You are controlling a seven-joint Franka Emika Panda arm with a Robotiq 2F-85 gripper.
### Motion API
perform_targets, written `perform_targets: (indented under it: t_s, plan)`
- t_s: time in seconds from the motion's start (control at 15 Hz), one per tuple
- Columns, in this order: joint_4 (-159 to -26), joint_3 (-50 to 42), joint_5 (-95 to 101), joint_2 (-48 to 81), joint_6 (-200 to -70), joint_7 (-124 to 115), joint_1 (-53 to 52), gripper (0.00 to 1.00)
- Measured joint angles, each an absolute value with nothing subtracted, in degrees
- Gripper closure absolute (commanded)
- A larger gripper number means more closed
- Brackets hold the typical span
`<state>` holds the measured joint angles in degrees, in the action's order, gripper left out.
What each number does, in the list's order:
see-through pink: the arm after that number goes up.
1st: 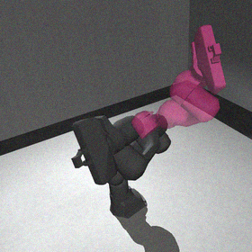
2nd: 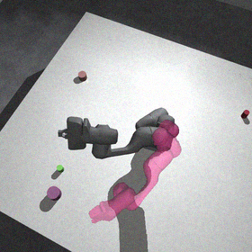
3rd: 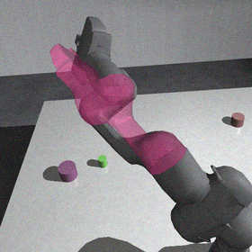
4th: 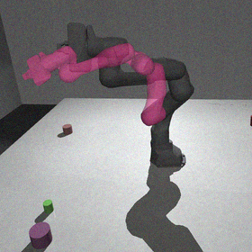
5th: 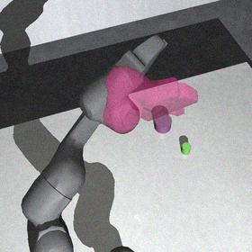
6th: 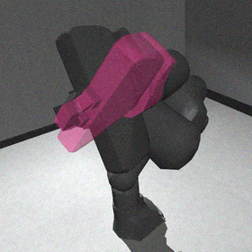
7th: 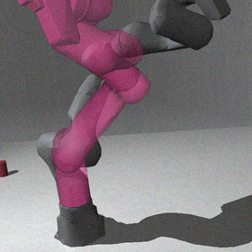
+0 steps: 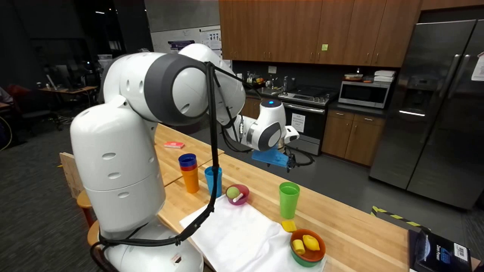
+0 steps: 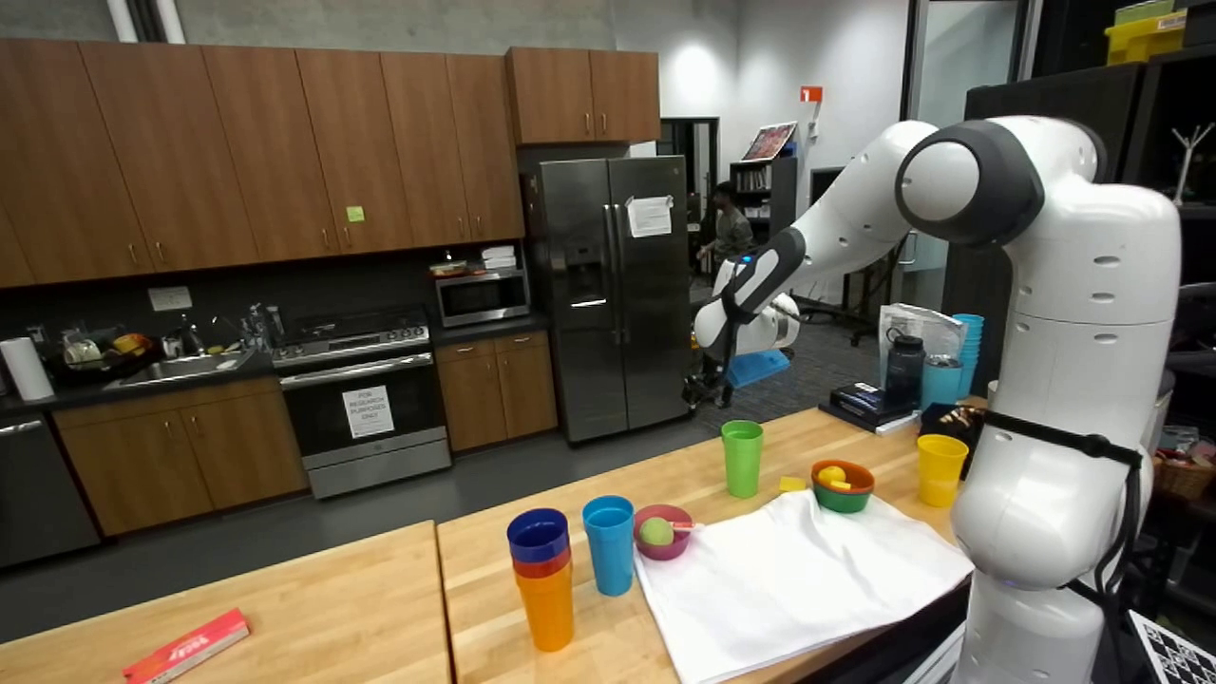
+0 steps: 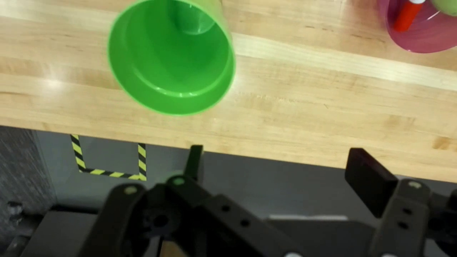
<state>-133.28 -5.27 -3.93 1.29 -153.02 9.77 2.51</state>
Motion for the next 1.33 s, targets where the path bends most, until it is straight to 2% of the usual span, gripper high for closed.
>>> perform_targets:
  t_s: [0.13,0.27,0.87,1.33]
  plan:
    - [-127.45,-5.82,-0.76,3.15,-145.03,8.27,3.88,0.0]
    - [-125.04,-6.19,-0.05,4.28,-143.04,8.14,4.48,0.0]
    - [-125.12,-6.16,0.31,5.04,-143.3,7.53,4.4,0.0]
    - [-125.41,-8.53,11.52,7.81,-147.47,-8.73,4.74,0.0]
